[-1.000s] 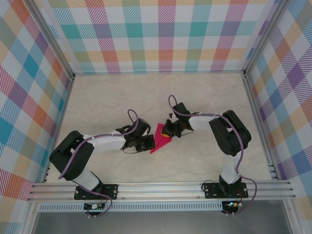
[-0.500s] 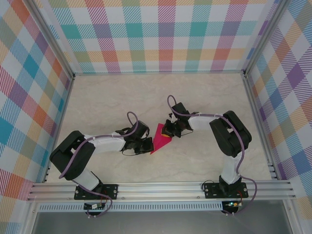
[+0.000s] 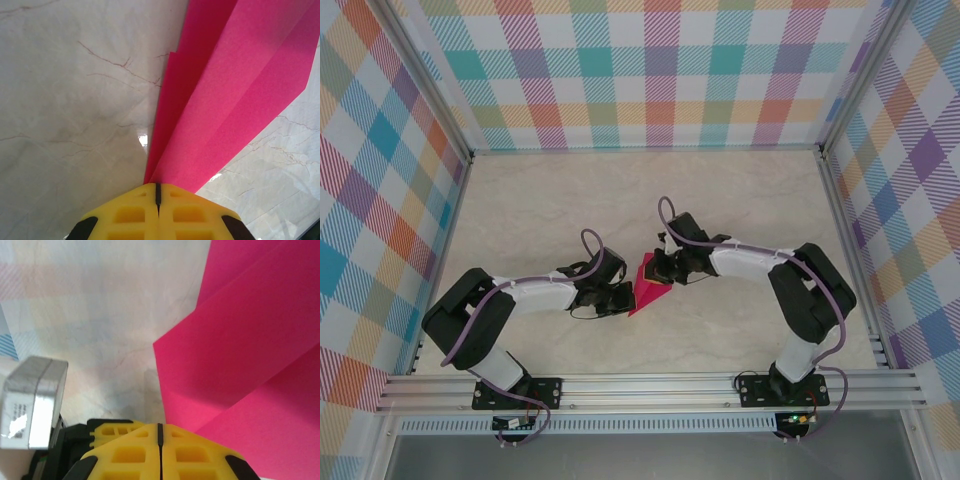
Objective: Fold a paper plane with a square sheet of paper (pick it up from the middle)
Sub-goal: Fourth fold the wing at the center of the table.
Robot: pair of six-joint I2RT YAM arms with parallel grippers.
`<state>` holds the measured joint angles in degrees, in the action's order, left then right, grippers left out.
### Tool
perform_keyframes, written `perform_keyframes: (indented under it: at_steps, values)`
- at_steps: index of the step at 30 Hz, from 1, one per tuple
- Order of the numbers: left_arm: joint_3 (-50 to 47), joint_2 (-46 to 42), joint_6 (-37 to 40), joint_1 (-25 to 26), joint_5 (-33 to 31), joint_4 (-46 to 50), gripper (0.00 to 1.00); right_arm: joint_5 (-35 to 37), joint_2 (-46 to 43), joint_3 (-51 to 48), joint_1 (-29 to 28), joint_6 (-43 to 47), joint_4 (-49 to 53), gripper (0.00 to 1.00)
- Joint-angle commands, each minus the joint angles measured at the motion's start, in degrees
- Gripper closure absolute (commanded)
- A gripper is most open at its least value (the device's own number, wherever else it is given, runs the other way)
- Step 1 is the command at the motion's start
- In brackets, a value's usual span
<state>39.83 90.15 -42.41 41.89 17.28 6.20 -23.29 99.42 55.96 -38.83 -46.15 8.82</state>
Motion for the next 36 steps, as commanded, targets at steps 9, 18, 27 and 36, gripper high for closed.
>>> perform_keyframes:
  at_steps: [9, 18, 27, 36]
  values:
    - [-1.0, 0.9, 0.5, 0.6, 0.1, 4.1, 1.0, -1.4, 6.4, -0.1, -3.8, -1.9, -1.8, 0.95]
    - [-0.9, 1.7, 0.0, 0.6, 0.2, 4.6, 1.0, -0.9, 9.5, -0.1, -3.1, 0.3, -1.6, 0.95]
    - [-1.0, 2.0, 0.9, 0.6, -0.4, 7.8, 1.0, 1.1, 10.5, -0.1, 2.3, 6.2, -1.4, 0.96]
    - [-1.8, 2.4, 1.8, 0.6, 0.3, 7.9, 1.0, 1.6, 11.9, 2.3, 9.1, 8.5, -0.6, 0.95]
